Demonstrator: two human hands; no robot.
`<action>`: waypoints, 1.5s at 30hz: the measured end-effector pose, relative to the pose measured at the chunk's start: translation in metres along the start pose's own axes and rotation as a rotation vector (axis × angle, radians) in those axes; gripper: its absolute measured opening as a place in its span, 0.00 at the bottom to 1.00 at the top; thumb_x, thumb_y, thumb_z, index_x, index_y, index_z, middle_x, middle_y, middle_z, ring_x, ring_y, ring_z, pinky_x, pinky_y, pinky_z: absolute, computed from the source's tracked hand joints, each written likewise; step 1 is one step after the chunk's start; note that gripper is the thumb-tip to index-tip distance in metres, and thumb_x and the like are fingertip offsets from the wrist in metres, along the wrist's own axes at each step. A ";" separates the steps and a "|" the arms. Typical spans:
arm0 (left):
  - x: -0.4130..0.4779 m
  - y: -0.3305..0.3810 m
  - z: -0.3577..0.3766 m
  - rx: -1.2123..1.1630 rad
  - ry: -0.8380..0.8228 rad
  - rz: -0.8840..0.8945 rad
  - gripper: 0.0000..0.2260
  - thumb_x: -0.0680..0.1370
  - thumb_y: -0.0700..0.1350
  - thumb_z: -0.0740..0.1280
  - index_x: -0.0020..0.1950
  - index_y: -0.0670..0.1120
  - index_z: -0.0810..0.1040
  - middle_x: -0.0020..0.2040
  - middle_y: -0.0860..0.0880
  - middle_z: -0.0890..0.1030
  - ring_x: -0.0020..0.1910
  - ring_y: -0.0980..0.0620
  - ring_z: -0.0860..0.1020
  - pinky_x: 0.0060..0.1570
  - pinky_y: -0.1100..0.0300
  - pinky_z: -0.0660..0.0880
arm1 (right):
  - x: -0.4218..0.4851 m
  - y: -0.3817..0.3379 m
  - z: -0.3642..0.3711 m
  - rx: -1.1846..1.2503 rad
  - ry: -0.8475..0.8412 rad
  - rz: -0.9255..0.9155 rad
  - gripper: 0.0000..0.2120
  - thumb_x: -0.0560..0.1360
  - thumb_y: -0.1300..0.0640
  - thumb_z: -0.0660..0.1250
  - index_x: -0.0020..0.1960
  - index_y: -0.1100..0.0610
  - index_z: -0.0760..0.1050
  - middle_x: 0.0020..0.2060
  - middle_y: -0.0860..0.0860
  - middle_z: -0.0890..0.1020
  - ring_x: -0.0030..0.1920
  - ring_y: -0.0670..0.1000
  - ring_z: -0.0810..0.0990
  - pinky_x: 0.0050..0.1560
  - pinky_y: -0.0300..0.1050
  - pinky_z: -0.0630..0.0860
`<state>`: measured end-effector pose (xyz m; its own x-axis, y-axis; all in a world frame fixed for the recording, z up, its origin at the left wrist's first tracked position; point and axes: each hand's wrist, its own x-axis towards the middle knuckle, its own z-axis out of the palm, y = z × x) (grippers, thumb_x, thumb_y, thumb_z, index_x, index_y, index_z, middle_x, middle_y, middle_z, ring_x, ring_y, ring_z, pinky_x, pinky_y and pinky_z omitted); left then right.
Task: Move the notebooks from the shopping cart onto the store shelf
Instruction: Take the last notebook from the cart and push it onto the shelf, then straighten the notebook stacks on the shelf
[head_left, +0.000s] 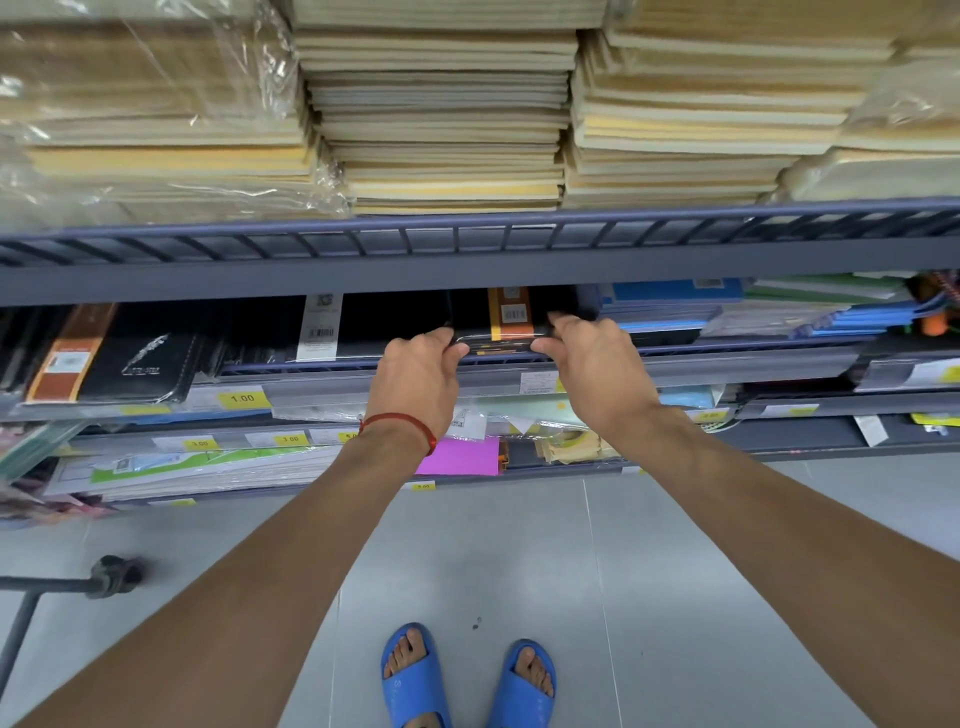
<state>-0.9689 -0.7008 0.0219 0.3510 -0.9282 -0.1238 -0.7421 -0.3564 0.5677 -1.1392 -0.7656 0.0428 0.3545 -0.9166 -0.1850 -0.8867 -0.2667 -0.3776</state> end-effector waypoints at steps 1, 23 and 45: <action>-0.001 0.001 -0.001 0.012 0.010 0.002 0.12 0.83 0.49 0.59 0.49 0.43 0.77 0.38 0.42 0.78 0.36 0.44 0.75 0.39 0.52 0.77 | 0.000 0.000 0.000 0.025 -0.008 0.011 0.16 0.83 0.50 0.61 0.62 0.61 0.75 0.46 0.61 0.82 0.49 0.63 0.81 0.51 0.59 0.80; -0.129 0.028 -0.110 0.638 0.054 0.207 0.19 0.80 0.56 0.58 0.66 0.48 0.73 0.60 0.47 0.75 0.58 0.44 0.73 0.57 0.47 0.71 | -0.143 -0.060 -0.062 -0.257 0.153 -0.087 0.18 0.76 0.45 0.64 0.60 0.53 0.80 0.53 0.50 0.81 0.57 0.55 0.76 0.57 0.52 0.72; -0.202 -0.127 -0.296 0.685 0.111 0.405 0.17 0.78 0.56 0.58 0.61 0.48 0.74 0.57 0.48 0.76 0.56 0.45 0.73 0.52 0.49 0.69 | -0.249 -0.302 -0.016 -0.124 0.302 0.004 0.16 0.73 0.46 0.67 0.56 0.54 0.81 0.49 0.50 0.81 0.54 0.55 0.77 0.52 0.50 0.74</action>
<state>-0.7764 -0.4367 0.2162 0.0071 -0.9962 0.0866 -0.9968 -0.0139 -0.0787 -0.9645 -0.4618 0.2176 0.2635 -0.9596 0.0986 -0.9239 -0.2805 -0.2603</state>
